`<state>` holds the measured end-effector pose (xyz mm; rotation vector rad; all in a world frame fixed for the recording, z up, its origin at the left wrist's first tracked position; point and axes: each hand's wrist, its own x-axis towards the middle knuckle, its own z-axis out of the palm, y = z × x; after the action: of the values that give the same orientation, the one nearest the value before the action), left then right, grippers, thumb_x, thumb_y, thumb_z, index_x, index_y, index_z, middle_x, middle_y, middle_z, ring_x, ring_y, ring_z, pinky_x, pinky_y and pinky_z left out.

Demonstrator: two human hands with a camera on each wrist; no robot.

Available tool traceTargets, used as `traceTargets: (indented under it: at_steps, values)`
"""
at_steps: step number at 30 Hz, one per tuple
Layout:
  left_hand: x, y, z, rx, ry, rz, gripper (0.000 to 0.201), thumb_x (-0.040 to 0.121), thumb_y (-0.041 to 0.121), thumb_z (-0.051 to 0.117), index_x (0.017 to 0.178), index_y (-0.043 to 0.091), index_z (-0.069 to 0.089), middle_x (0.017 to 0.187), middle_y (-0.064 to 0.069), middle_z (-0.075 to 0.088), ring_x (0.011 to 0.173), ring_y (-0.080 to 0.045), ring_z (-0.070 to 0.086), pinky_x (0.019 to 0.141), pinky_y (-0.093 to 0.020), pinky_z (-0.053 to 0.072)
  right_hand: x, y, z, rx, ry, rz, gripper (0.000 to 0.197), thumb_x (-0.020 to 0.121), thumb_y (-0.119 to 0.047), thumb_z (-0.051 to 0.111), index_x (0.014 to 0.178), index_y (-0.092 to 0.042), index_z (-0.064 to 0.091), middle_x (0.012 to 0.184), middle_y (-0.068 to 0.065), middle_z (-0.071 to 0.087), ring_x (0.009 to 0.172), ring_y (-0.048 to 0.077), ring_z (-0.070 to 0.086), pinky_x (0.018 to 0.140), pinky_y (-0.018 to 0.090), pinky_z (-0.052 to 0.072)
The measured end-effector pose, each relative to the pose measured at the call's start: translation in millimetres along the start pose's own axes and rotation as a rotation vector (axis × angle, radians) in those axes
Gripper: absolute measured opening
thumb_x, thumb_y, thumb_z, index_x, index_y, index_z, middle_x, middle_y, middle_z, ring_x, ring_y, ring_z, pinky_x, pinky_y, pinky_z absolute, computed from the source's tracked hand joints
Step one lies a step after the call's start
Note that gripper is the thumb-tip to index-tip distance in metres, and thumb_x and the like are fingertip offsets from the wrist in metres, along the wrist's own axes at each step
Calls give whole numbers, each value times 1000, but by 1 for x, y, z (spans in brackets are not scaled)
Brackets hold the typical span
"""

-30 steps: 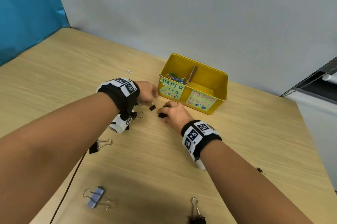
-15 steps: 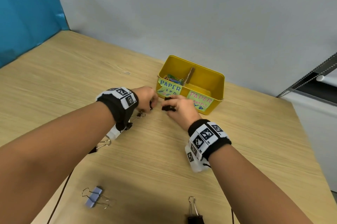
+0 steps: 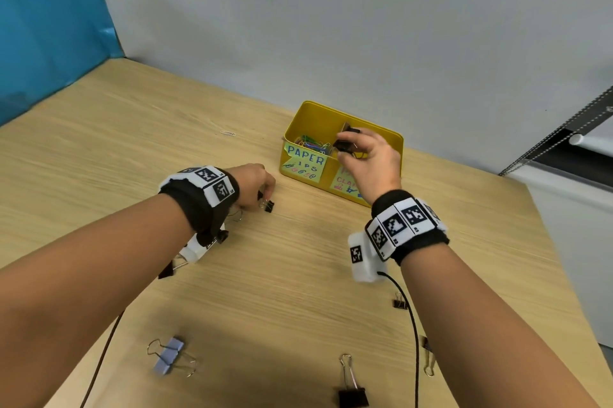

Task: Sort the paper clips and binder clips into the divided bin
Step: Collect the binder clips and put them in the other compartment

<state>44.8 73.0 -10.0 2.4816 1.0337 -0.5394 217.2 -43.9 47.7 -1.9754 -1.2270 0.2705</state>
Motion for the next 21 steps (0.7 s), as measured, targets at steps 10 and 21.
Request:
traceTargets:
  at_steps: [10, 21]
  values:
    - [-4, 18, 2, 65, -31, 72, 66, 82, 16, 64, 137, 34, 33, 127, -10, 48, 108, -26, 55, 88, -34, 52, -2, 2, -2, 10, 1, 8, 33, 83, -9, 67, 114, -21, 69, 136, 2, 53, 115, 10, 52, 101, 17, 39]
    - [1, 20, 5, -49, -111, 161, 13, 79, 12, 69, 86, 18, 59, 95, 1, 49, 84, -15, 50, 72, -29, 47, -2, 7, -6, 55, 9, 33, 33, 83, -10, 67, 114, -21, 69, 136, 2, 52, 121, 16, 52, 101, 21, 43]
